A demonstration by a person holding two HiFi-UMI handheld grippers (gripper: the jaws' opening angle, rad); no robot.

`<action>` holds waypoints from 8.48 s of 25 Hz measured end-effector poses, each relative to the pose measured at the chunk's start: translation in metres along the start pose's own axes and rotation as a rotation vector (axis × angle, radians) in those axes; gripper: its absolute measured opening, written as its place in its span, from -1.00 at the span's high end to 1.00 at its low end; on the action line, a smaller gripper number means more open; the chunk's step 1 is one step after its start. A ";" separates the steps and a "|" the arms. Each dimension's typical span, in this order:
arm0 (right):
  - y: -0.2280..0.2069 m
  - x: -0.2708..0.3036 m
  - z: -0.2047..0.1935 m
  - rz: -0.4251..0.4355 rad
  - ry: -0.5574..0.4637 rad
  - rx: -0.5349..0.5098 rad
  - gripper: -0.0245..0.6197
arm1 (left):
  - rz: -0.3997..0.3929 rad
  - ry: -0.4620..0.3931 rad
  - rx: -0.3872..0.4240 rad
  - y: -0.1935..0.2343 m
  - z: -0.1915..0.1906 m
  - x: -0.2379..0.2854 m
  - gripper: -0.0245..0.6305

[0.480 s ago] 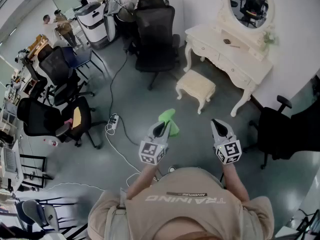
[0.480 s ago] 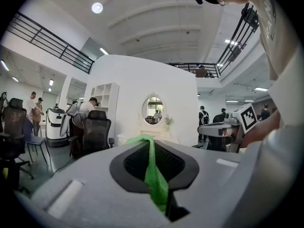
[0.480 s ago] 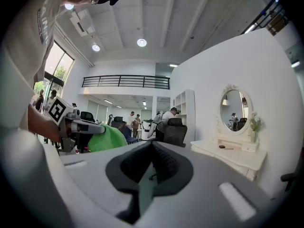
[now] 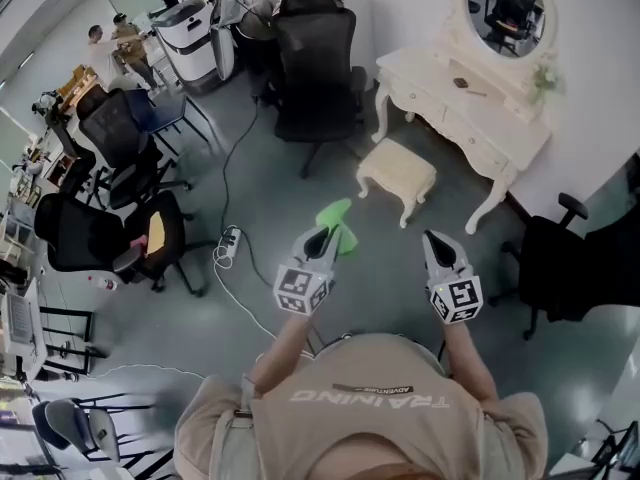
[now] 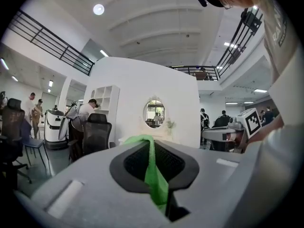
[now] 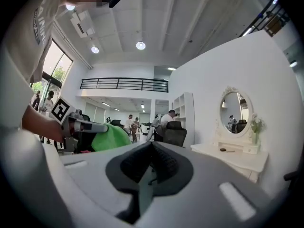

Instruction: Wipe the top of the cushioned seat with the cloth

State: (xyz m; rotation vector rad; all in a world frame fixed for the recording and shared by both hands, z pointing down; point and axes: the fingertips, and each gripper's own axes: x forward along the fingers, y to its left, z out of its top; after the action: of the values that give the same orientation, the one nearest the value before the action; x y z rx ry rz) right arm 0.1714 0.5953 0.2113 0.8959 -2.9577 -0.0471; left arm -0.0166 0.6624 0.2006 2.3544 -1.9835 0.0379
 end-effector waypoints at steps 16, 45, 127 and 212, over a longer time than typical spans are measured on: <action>0.031 0.046 -0.040 -0.053 0.098 -0.018 0.91 | -0.034 0.061 -0.094 0.048 -0.066 -0.005 0.85; -0.205 0.179 -0.096 0.033 0.084 0.093 0.91 | 0.056 0.214 -0.065 0.052 -0.072 0.250 0.85; -0.486 0.606 -0.124 -0.501 0.300 0.139 0.91 | -0.655 0.309 0.037 0.337 -0.129 0.842 0.85; -0.531 0.363 -0.652 -0.546 0.643 0.607 0.91 | -1.193 0.928 -0.225 -0.092 -0.625 0.832 0.85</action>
State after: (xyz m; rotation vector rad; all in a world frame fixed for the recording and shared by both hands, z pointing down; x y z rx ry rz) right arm 0.2012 -0.0574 0.8532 1.4135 -2.0687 0.9551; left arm 0.2291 -0.1005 0.8704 2.2784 -0.1026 0.6325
